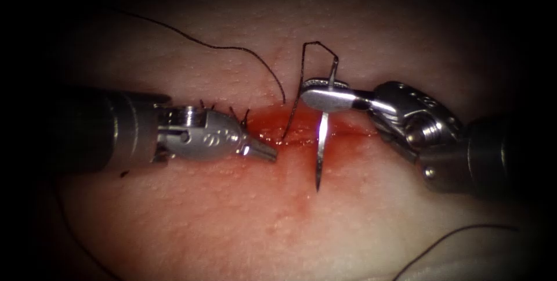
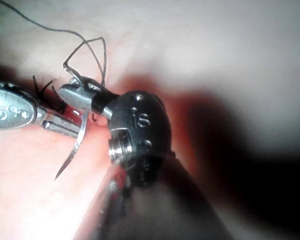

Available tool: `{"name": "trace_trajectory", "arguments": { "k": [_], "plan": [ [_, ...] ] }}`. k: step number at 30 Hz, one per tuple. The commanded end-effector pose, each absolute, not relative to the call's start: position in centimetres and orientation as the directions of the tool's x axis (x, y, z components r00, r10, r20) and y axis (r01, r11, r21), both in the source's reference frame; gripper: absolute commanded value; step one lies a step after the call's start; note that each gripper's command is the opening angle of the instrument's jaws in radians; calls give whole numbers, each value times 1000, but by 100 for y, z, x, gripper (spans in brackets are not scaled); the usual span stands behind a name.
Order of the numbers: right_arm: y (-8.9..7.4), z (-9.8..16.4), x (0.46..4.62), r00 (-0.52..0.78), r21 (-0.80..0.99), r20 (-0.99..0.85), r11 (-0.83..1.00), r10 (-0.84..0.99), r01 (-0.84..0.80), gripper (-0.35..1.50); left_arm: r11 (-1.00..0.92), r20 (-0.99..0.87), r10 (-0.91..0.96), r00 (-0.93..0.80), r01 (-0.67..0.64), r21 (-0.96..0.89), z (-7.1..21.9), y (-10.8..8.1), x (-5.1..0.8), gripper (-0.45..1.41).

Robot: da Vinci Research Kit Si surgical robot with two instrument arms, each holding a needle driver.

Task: Wound Closure
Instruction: Open the wound using the left hand.

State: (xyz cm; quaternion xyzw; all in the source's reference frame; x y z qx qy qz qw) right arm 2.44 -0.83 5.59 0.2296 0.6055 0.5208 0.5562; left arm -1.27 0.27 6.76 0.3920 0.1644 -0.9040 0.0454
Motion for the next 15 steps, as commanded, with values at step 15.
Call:
{"name": "trace_trajectory", "arguments": {
  "k": [15],
  "plan": [
    [-90, 561, 260, -250, 846, -516, 441, 820, -300, -35, -925, -654, 93, -750, 179, -337, 724, 57, -126, -45]
  ]
}}
